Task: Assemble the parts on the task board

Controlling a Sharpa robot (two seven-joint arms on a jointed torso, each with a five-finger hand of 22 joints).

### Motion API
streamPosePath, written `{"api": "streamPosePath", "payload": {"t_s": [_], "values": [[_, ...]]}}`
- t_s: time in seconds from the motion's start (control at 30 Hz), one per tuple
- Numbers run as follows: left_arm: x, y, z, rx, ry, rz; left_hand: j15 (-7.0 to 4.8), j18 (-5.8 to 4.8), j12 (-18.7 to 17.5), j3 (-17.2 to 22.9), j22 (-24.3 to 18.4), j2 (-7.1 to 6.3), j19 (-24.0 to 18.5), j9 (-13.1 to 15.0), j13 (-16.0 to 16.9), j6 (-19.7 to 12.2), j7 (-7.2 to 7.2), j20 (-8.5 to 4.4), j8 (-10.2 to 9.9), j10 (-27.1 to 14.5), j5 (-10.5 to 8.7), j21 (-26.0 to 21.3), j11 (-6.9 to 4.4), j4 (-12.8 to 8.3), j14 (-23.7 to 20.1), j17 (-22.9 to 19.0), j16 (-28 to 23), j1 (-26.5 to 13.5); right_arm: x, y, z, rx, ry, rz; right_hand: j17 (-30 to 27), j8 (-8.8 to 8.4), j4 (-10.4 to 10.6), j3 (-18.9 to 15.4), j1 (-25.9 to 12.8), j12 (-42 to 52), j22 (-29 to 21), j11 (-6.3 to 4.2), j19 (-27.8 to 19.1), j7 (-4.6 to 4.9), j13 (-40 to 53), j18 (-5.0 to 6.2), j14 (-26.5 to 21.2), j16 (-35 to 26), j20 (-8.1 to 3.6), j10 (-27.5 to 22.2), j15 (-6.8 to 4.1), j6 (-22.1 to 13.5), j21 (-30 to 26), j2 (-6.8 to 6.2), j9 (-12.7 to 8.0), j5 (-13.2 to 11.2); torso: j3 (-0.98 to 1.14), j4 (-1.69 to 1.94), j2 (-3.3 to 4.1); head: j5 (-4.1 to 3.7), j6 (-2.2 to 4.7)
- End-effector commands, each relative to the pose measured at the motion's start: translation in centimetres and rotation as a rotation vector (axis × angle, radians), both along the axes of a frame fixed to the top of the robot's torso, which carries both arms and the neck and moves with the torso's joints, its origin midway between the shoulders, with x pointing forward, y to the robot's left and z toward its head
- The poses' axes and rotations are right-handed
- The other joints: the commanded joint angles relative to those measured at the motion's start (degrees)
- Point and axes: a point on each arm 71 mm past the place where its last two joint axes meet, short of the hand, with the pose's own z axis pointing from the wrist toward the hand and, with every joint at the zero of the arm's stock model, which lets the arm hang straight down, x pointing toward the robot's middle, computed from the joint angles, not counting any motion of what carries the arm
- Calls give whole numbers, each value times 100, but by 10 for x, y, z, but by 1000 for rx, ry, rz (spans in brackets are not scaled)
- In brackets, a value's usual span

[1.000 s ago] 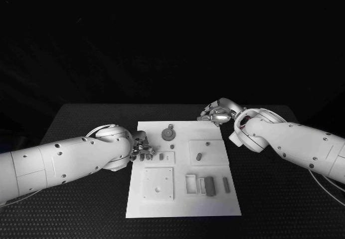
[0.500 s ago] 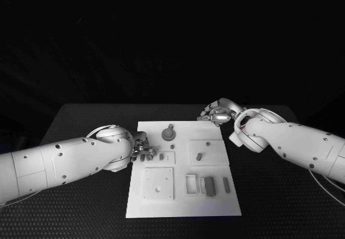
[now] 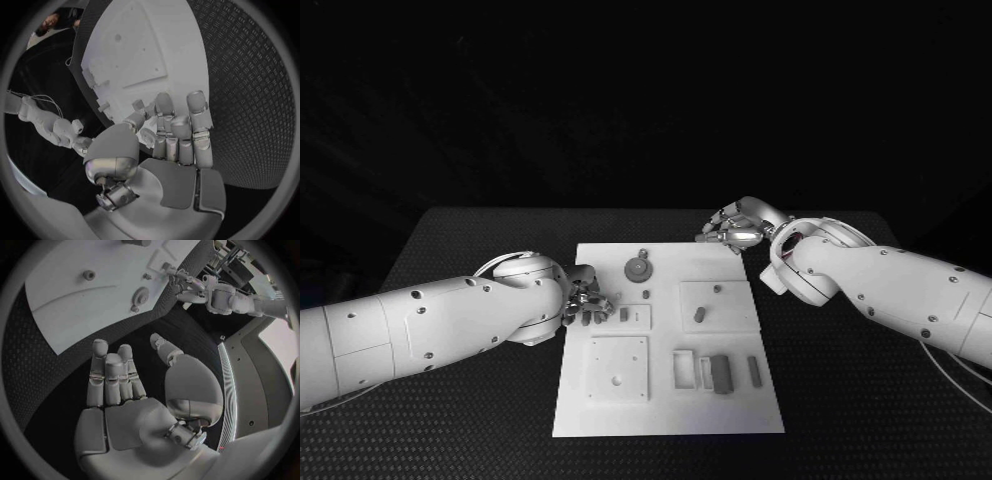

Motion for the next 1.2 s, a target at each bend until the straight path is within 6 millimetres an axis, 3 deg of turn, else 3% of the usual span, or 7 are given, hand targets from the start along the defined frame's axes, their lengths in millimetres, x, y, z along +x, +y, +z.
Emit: {"api": "streamPosePath", "payload": {"t_s": [0.03, 0.47, 0.87, 1.2], "values": [[-2, 2, -7, 29, 29, -9, -53, -49, -17, 648, 103, 69, 21, -4, -3, -14, 36, -25, -7, 17, -16, 3, -2, -628, 25, 9, -33, 18, -1, 2, 0, -2, 4, 16, -7, -28, 29, 9, -18, 40, 108, 14, -41, 54, -5, 89, -30, -28, 1, -39, -1, 4, -34, 38, 7, 23, -1, 0, 1, 5, -3], [-2, 6, -7, 34, 30, -3, -55, -53, -16, 674, 109, 64, 31, 3, -1, -10, 33, -21, 4, 25, -17, 8, -5, -689, 33, 15, -32, 55, 0, 1, 0, -3, 4, 14, -8, -28, 29, 9, -18, 41, 108, 14, -41, 54, -6, 89, -30, -29, 0, -40, -1, 3, -35, 37, 7, 23, 0, 0, 0, 4, -19], [-3, 7, -8, 38, 38, -6, -58, -58, -13, 738, 108, -42, 65, 19, 5, -1, 28, -13, 28, 45, -22, 15, -9, -673, 52, 31, -31, 189, 0, 1, -1, -4, 8, 15, -8, -29, 29, 9, -17, 43, 108, 14, -41, 54, -8, 89, -30, -28, 0, -40, -1, 3, -35, 40, 7, 23, -10, 7, -1, -3, -29], [-3, 7, -9, 40, 43, -11, -58, -59, -11, 740, 109, -48, 69, 22, 7, -1, 28, -11, 30, 48, -28, 16, -10, -659, 55, 35, -28, 205, 0, 0, -1, -5, 8, 16, -8, -29, 28, 9, -16, 45, 108, 14, -41, 54, -9, 89, -30, -28, 0, -41, -1, 2, -35, 40, 7, 23, 0, -2, 1, 3, -38]]}}
